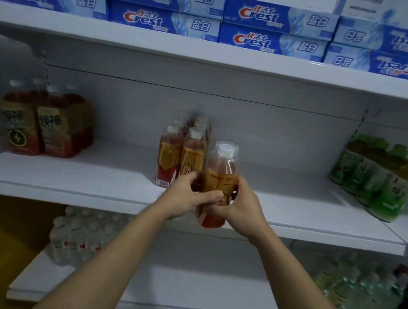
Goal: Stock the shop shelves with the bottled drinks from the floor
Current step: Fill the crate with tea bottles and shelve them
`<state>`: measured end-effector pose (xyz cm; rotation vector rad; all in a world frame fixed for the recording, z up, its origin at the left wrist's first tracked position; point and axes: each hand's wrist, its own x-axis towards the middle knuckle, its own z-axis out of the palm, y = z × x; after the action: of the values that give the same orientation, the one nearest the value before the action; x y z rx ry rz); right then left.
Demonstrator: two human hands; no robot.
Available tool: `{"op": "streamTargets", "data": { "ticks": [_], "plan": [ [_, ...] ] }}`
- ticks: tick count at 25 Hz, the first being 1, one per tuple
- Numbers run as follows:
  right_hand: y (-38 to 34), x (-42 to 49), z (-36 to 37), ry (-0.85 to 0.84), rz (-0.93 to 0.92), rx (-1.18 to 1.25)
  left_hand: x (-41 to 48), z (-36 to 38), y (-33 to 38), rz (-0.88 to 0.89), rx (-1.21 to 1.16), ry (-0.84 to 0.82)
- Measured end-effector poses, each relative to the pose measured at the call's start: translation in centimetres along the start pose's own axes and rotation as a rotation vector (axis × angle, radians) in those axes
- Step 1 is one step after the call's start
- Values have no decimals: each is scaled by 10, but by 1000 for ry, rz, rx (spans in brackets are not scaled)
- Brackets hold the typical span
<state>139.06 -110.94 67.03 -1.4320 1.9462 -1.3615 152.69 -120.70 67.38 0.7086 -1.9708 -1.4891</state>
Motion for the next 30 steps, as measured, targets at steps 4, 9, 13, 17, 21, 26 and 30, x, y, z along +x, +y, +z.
{"op": "streamTargets", "data": {
  "ticks": [4, 9, 13, 17, 21, 26, 30],
  "plan": [
    [5, 47, 25, 207, 95, 13, 23, -46, -11, 181, 32, 249],
    [25, 115, 32, 352, 210, 31, 60, -97, -39, 135, 263, 586],
    [43, 165, 33, 390, 223, 32, 94, -101, -39, 161, 425, 452],
    [67, 215, 36, 356, 246, -43, 120, -99, -16, 387, 964, 397],
    [85, 256, 40, 299, 202, -40, 145, -106, 14, 406, 1297, 131],
    [99, 289, 41, 260, 200, -52, 146, -100, 20, 341, 1242, 52],
    [108, 305, 38, 236, 204, -81, 145, -102, 14, 336, 1210, 102]
  ]
}}
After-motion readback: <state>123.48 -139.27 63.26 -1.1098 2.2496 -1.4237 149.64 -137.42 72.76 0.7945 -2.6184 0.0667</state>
